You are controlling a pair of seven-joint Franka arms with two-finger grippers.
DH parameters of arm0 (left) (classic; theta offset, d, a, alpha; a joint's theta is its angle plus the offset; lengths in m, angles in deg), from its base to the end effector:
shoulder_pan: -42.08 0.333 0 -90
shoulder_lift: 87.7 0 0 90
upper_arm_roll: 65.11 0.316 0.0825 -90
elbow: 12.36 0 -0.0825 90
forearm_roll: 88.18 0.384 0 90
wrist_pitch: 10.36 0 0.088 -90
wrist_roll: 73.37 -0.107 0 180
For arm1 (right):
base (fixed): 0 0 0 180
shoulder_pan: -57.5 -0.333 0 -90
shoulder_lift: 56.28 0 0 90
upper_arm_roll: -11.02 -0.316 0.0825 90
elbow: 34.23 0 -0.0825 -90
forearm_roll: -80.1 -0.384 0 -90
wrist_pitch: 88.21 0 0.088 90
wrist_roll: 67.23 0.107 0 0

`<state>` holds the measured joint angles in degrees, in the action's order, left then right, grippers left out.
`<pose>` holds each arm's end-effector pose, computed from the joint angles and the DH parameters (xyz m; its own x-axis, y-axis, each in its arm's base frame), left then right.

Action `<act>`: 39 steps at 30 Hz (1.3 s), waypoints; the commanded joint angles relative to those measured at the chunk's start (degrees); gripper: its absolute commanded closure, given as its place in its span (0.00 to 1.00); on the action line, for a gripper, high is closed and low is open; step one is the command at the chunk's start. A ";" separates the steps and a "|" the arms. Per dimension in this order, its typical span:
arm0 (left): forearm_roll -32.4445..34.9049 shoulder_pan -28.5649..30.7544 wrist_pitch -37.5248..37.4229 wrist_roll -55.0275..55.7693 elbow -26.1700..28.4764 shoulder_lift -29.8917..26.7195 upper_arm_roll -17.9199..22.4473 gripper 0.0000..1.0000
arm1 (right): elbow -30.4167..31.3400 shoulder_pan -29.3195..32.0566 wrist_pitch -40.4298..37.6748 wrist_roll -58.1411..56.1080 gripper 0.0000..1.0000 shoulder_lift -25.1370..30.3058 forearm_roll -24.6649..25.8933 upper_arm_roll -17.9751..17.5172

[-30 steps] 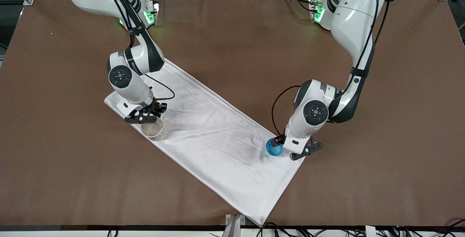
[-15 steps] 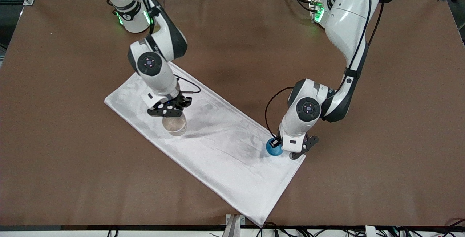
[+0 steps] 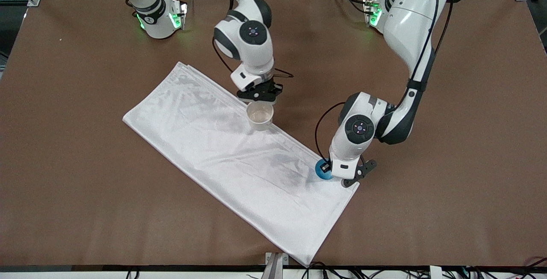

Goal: Place blue cup into white mug on table

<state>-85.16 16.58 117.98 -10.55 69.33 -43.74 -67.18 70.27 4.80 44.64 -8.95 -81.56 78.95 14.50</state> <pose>0.6518 -0.3327 0.2439 0.8276 0.5600 0.0374 0.5590 -0.8285 0.0340 0.4228 0.4951 0.2995 0.9856 -0.1648 0.0376 -0.1632 -0.9857 -0.0408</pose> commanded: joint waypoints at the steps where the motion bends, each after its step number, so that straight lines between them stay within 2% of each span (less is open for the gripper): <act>1: 1.90 -0.16 -8.18 -2.70 0.40 -4.23 -0.13 1.00 | -7.81 -4.51 -0.74 5.61 1.00 -7.40 0.01 0.48; 10: 1.03 0.19 -18.65 -7.36 2.41 -10.29 -1.71 1.00 | -7.03 -9.35 0.49 9.92 1.00 -8.99 0.09 0.48; 22: 0.94 0.63 -19.01 -7.71 12.43 -19.61 -4.17 1.00 | -2.98 -11.37 1.71 10.10 1.00 -8.29 0.01 -0.31; 28: 0.85 0.72 -18.48 -7.80 17.36 -23.83 -4.88 1.00 | 2.20 -11.72 10.06 10.10 1.00 -8.11 0.01 -0.31; 29: 0.85 0.63 -18.48 -7.80 17.62 -24.18 -4.96 1.00 | 2.29 -11.72 10.15 10.10 0.92 -8.20 0.01 -0.31; 31: 0.76 0.72 -18.48 -7.89 18.15 -24.80 -5.05 1.00 | 2.29 -11.72 10.07 10.80 0.11 -8.11 0.01 -0.31; 32: 0.76 0.63 -18.48 -7.89 18.32 -24.97 -5.05 1.00 | 2.21 -11.64 10.07 12.11 0.00 -7.94 0.01 -0.31; 39: 0.76 0.63 -18.48 -7.89 18.41 -24.97 -5.14 1.00 | 2.12 -11.63 7.53 13.35 0.00 -5.48 0.09 -0.22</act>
<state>-84.76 16.65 98.73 -17.33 85.69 -67.07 -71.80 71.36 -6.57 53.82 2.96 -89.71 78.95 14.15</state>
